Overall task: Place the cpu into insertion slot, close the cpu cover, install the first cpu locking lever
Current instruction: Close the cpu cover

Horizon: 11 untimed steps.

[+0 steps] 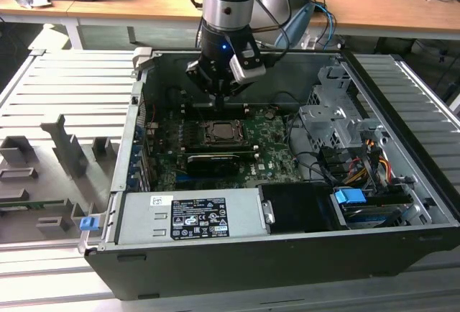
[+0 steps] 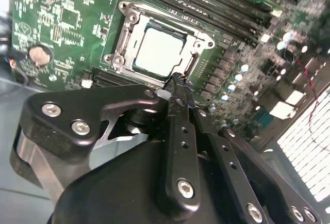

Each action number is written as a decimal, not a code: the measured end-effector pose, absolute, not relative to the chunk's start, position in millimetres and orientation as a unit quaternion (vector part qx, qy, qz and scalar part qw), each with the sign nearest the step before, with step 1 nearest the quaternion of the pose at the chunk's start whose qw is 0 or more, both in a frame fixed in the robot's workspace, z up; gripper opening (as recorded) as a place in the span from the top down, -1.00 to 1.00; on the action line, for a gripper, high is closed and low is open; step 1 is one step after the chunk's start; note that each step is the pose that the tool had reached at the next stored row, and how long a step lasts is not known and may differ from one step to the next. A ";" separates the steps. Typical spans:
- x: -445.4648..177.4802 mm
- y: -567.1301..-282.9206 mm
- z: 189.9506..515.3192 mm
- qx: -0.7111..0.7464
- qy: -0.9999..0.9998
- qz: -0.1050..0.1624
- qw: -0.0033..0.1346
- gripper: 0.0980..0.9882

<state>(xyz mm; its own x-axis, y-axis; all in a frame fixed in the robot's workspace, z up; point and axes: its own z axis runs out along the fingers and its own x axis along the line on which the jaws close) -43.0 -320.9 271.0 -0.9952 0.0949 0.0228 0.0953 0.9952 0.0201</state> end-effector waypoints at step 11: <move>-43.0 -320.9 271.0 0.020 -1.000 -0.010 0.012 0.98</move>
<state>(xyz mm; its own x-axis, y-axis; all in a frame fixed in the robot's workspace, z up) -43.0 -320.9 271.0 -0.9989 -0.0405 0.0228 -0.0401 0.9990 0.0201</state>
